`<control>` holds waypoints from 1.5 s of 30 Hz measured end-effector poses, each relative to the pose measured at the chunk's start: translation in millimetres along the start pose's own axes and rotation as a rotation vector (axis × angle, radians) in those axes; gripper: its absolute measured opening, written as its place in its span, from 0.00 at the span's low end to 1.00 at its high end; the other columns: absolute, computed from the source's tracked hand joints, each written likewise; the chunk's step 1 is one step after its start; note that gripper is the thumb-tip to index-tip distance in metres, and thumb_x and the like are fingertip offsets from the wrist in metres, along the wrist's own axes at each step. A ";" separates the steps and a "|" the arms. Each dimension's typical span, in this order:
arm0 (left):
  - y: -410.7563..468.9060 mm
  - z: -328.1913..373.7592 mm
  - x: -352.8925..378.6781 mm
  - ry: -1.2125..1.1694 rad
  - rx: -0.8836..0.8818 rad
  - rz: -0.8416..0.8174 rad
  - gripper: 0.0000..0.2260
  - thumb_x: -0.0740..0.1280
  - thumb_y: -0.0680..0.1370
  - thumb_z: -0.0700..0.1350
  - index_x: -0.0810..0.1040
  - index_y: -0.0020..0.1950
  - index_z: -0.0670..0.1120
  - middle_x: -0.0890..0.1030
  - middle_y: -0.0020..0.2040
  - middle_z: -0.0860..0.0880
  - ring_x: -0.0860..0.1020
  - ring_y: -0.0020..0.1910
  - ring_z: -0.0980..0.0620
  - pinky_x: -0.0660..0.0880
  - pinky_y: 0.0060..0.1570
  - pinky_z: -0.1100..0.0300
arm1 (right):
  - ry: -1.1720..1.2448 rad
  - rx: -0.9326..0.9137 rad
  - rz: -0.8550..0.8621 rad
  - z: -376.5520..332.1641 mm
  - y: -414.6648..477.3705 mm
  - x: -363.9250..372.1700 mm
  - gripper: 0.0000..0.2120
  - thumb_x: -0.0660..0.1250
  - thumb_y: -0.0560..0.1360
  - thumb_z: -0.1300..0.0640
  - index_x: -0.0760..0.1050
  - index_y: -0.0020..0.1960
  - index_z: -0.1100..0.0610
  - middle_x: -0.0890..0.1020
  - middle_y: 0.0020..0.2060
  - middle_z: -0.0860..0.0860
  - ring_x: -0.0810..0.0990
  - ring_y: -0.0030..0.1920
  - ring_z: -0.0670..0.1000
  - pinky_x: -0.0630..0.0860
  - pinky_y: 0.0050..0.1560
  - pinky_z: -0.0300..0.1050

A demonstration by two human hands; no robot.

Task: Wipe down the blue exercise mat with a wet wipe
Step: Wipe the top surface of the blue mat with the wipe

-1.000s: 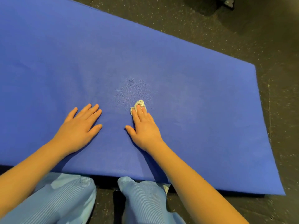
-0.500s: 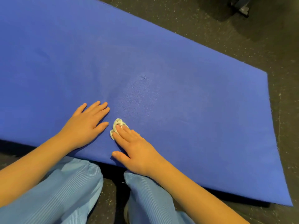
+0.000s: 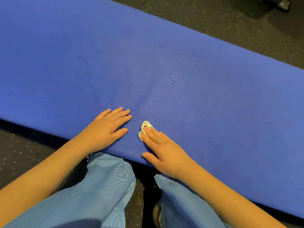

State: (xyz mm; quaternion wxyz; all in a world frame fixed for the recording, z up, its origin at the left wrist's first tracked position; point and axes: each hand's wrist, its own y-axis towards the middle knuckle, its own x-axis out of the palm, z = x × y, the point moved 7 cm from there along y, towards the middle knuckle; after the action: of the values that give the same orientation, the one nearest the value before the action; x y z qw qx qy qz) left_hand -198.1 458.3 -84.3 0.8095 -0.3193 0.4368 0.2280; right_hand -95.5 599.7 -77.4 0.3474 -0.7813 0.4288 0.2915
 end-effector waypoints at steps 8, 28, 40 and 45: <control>-40.2 -37.1 -13.6 -0.037 -0.061 -0.063 0.43 0.38 0.62 0.82 0.54 0.73 0.65 0.47 0.74 0.69 0.41 0.73 0.69 0.37 0.71 0.65 | -0.098 -0.208 0.029 -38.6 1.8 8.2 0.41 0.70 0.72 0.47 0.55 0.78 0.59 0.49 0.78 0.54 0.46 0.78 0.52 0.44 0.74 0.43; -27.8 -24.6 -27.3 0.319 0.215 0.051 0.37 0.49 0.76 0.73 0.62 0.76 0.51 0.61 0.76 0.54 0.57 0.74 0.52 0.52 0.70 0.51 | -0.279 -0.012 0.398 -5.6 -47.2 -57.5 0.31 0.75 0.61 0.72 0.76 0.63 0.59 0.76 0.66 0.56 0.78 0.62 0.55 0.83 0.42 0.50; 0.4 78.9 11.8 0.194 0.397 0.106 0.37 0.50 0.75 0.73 0.73 0.70 0.48 0.70 0.71 0.53 0.65 0.70 0.48 0.57 0.66 0.54 | -0.194 0.098 0.495 41.2 -144.9 -78.9 0.26 0.67 0.68 0.68 0.76 0.64 0.56 0.76 0.66 0.53 0.76 0.64 0.53 0.80 0.52 0.57; -4.3 87.9 18.9 0.134 0.382 0.035 0.38 0.50 0.73 0.75 0.71 0.71 0.49 0.67 0.73 0.54 0.62 0.73 0.50 0.57 0.72 0.51 | -0.171 0.158 0.534 43.5 -163.0 -72.4 0.31 0.74 0.63 0.76 0.78 0.63 0.57 0.75 0.67 0.50 0.74 0.66 0.50 0.76 0.60 0.50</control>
State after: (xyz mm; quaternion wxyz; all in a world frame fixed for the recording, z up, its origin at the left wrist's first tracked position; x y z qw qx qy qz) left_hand -136.3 520.0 -62.7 0.8204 -0.1667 0.5305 0.1333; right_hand 6.4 731.7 -0.8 0.3530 -0.5839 0.6099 0.4031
